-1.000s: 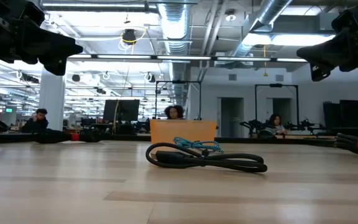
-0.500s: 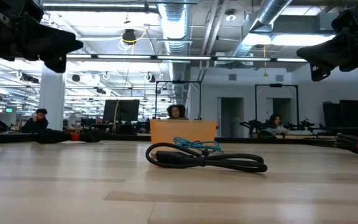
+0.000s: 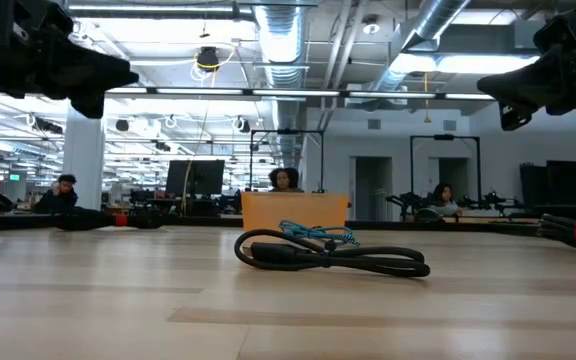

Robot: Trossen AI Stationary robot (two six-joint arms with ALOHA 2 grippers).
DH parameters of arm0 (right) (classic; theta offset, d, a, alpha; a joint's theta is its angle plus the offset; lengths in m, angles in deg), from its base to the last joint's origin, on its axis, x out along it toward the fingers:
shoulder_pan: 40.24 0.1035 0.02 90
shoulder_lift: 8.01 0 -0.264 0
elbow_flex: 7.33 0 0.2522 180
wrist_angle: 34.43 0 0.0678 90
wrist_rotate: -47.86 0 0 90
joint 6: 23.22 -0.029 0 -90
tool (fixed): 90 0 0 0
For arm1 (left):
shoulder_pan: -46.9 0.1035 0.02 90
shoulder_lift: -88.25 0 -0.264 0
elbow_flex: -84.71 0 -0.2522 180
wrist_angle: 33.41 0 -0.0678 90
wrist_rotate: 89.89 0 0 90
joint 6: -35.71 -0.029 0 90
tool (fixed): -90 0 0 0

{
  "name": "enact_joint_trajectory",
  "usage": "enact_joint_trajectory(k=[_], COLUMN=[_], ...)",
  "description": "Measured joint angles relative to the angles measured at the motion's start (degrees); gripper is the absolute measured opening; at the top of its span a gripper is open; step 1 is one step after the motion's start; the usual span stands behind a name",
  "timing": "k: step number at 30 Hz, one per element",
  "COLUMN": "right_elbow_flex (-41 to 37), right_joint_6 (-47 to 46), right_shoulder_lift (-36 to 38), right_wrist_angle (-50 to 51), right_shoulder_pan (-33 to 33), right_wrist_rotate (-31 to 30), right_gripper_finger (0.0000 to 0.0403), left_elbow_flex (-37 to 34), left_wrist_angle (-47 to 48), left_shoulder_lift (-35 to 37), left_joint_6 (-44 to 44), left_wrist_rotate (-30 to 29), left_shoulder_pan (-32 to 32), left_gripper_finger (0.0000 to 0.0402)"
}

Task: Pick and place USB-C Cables
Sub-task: Put the blue charger cable into the orange bin

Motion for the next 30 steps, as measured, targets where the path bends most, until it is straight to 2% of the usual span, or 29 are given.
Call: enact_joint_trajectory(k=[9, 14, 22, 24, 25, 26, 30], right_elbow_flex=[0.0, 0.0, 0.0, 0.0, 0.0, 0.0, 0.0], right_joint_6=[0.0, 0.17, 16.74, 15.24, 11.28, 8.58, 7.13], right_shoulder_lift=[0.0, 0.01, 0.01, 0.02, 0.02, 0.02, 0.02], right_wrist_angle=[0.02, -0.07, -4.92, -5.93, -6.0, -5.98, -9.6], right_shoulder_pan=[0.02, 0.01, -0.15, -0.05, 0.13, 0.29, -0.6], right_wrist_rotate=[0.0, -0.02, -0.37, -0.19, 0.02, -0.37, -9.12], right_gripper_finger=[0.0033, 0.0033, 0.0033, 0.0033, 0.0033, 0.0033, 0.0033], left_elbow_flex=[0.2, 0.27, 0.38, 0.44, 0.44, 0.44, 0.49], left_wrist_angle=[-1.36, -0.98, 1.4, 1.25, 1.37, 1.87, 3.73], left_shoulder_lift=[0.0, 0.02, 0.03, 0.02, 0.02, 0.02, -0.74], left_joint_6=[-7.68, -7.22, -9.46, -10.57, -11.15, -11.87, -11.17], left_wrist_rotate=[-0.03, 0.0, -0.41, -1.5, -2.48, -3.92, -10.39], left_shoulder_pan=[0.0, 0.0, 0.0, 0.0, 0.0, 0.0, 0.09], left_gripper_finger=[0.0125, 0.0125, 0.0125, 0.0125, 0.0125, 0.0125, 0.0125])
